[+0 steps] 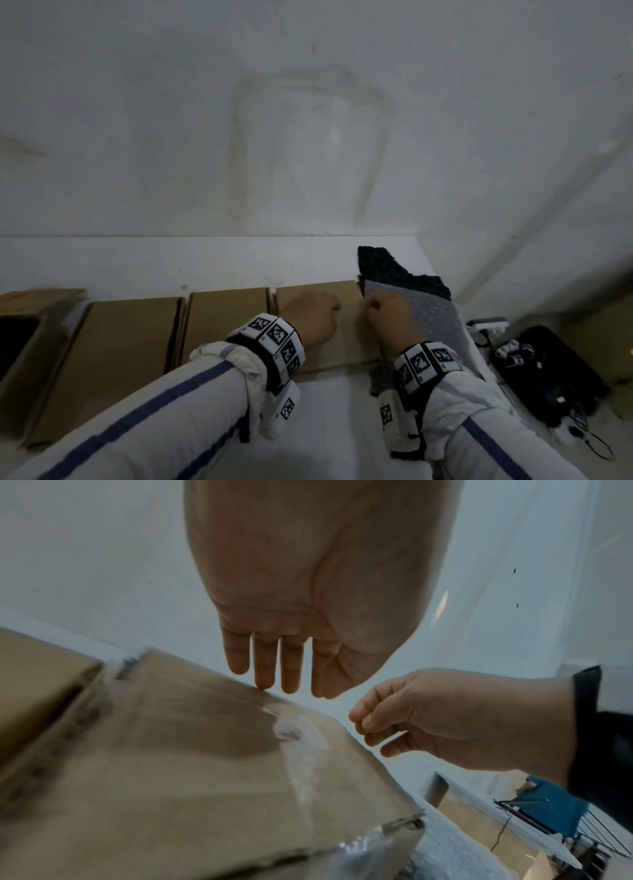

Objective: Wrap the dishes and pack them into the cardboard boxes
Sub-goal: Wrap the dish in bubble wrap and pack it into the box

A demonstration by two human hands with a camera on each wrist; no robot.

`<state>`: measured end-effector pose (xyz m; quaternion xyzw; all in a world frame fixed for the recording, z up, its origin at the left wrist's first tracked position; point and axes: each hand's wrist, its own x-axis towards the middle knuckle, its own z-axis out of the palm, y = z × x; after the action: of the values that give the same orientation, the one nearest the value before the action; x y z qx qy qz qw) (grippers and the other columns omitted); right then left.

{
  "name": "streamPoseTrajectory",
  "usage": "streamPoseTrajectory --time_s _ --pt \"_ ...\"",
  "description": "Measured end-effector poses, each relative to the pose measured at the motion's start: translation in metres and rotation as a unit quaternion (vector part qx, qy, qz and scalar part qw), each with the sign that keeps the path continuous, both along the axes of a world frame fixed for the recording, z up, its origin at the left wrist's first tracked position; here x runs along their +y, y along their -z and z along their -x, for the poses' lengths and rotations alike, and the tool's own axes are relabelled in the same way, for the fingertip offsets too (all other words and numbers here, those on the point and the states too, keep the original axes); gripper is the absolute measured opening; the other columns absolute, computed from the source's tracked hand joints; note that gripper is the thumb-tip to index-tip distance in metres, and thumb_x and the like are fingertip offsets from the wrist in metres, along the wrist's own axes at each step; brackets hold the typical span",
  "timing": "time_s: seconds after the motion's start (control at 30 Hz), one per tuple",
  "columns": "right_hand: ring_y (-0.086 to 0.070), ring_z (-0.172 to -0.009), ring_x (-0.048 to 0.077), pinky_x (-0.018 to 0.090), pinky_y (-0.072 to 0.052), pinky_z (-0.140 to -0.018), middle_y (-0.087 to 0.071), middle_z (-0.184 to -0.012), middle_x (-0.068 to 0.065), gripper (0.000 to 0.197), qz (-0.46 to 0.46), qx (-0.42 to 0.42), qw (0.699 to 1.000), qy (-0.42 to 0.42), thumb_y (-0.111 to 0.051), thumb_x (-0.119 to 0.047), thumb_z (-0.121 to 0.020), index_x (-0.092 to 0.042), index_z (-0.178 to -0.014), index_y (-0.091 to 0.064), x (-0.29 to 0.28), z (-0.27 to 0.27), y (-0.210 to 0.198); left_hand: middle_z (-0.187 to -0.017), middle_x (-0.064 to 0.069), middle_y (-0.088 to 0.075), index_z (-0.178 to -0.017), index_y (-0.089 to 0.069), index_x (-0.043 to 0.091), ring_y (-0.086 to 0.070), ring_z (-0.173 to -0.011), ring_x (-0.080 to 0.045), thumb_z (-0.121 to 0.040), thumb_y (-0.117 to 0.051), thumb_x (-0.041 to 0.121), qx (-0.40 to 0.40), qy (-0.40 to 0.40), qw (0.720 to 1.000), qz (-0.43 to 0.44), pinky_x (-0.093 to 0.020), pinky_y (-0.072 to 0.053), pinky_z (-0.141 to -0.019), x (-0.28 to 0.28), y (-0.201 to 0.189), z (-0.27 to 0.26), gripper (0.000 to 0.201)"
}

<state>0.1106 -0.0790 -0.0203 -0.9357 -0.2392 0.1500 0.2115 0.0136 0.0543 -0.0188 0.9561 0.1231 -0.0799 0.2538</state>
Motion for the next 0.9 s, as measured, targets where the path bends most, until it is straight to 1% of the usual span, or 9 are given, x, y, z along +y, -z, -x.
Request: streamPoseTrajectory --time_s 0.1,0.2,0.33,0.47,0.53,0.6,0.7,0.8,0.9 --pt "-0.062 -0.092 0.031 0.032 -0.047 -0.078 -0.067 -0.102 0.020 0.024 0.063 0.018 0.998 0.009 -0.049 -0.011 -0.091 0.003 -0.096 -0.068 -0.026 -0.018 0.012 -0.132 -0.008 -0.050 -0.128 -0.055 0.016 -0.045 -0.120 -0.029 -0.090 -0.047 0.014 -0.007 0.009 0.999 -0.031 -0.042 -0.042 -0.100 -0.016 0.008 -0.019 0.038" --pt "-0.060 -0.099 0.029 0.029 -0.044 -0.078 -0.064 -0.107 0.018 0.019 0.124 0.016 0.992 -0.023 -0.057 -0.025 -0.089 -0.009 -0.079 -0.061 -0.036 -0.027 0.032 -0.130 -0.005 -0.048 -0.124 -0.055 0.018 -0.043 -0.119 -0.027 -0.089 -0.047 0.016 -0.027 0.003 0.999 -0.041 -0.038 -0.040 -0.099 -0.024 0.019 -0.030 0.036" --pt "-0.049 -0.113 0.027 0.031 -0.040 -0.095 -0.049 -0.122 0.014 0.029 0.151 -0.008 0.987 -0.049 -0.057 -0.028 -0.089 -0.008 -0.110 -0.058 -0.040 -0.028 0.053 -0.126 -0.001 -0.048 -0.117 -0.056 0.021 -0.042 -0.115 -0.023 -0.086 -0.048 0.016 -0.062 -0.020 0.997 -0.047 -0.032 -0.038 -0.096 -0.029 0.030 -0.036 0.033" --pt "-0.052 -0.110 0.028 0.030 -0.041 -0.092 -0.053 -0.118 0.013 0.022 0.125 -0.029 0.990 -0.055 -0.052 -0.021 -0.092 -0.007 -0.107 -0.062 -0.041 -0.032 0.062 -0.121 0.000 -0.049 -0.112 -0.057 0.021 -0.043 -0.112 -0.021 -0.085 -0.049 0.017 -0.071 -0.034 0.996 -0.039 -0.031 -0.037 -0.095 -0.030 0.032 -0.039 0.028" --pt "-0.056 -0.104 0.028 0.028 -0.043 -0.087 -0.058 -0.111 0.014 0.019 0.102 -0.007 0.994 -0.047 -0.051 -0.015 -0.091 -0.006 -0.102 -0.065 -0.041 -0.035 0.059 -0.120 0.001 -0.050 -0.111 -0.058 0.022 -0.043 -0.113 -0.021 -0.086 -0.047 0.017 -0.068 -0.036 0.996 -0.037 -0.031 -0.037 -0.095 -0.030 0.032 -0.040 0.027" --pt "-0.061 -0.091 0.027 0.028 -0.045 -0.076 -0.065 -0.093 0.012 0.016 0.068 0.024 0.997 -0.020 -0.051 -0.009 -0.088 -0.007 -0.086 -0.067 -0.043 -0.040 0.052 -0.120 0.000 -0.052 -0.110 -0.060 0.021 -0.044 -0.114 -0.022 -0.089 -0.046 0.017 -0.064 -0.037 0.997 -0.029 -0.033 -0.038 -0.096 -0.030 0.029 -0.042 0.026" --pt "-0.054 -0.071 0.021 0.025 -0.039 -0.061 -0.053 -0.063 0.002 0.026 -0.014 0.061 0.997 0.044 -0.052 -0.010 -0.085 -0.016 -0.059 -0.052 -0.050 -0.048 0.043 -0.109 -0.004 -0.059 -0.101 -0.065 0.015 -0.051 -0.104 -0.023 -0.093 -0.045 0.021 -0.065 -0.048 0.997 -0.007 -0.035 -0.043 -0.090 -0.034 0.017 -0.046 0.023" --pt "-0.048 -0.065 0.018 0.028 -0.035 -0.060 -0.049 -0.063 0.004 0.022 -0.130 0.067 0.988 0.054 -0.057 -0.012 -0.082 -0.012 -0.061 -0.050 -0.051 -0.046 0.029 -0.082 -0.008 -0.052 -0.080 -0.054 0.011 -0.049 -0.078 -0.021 -0.099 -0.041 0.036 -0.048 -0.054 0.993 0.096 -0.031 -0.037 -0.071 -0.047 0.003 -0.048 0.034" --pt "-0.046 -0.062 0.016 0.030 -0.037 -0.061 -0.047 -0.060 0.000 0.030 -0.222 0.070 0.973 0.004 -0.062 -0.010 -0.082 -0.017 -0.056 -0.048 -0.045 -0.035 0.015 -0.091 -0.006 -0.052 -0.091 -0.053 0.012 -0.048 -0.086 -0.018 -0.098 -0.035 0.048 -0.044 -0.086 0.973 0.208 -0.029 -0.038 -0.072 -0.054 -0.005 -0.051 0.041"
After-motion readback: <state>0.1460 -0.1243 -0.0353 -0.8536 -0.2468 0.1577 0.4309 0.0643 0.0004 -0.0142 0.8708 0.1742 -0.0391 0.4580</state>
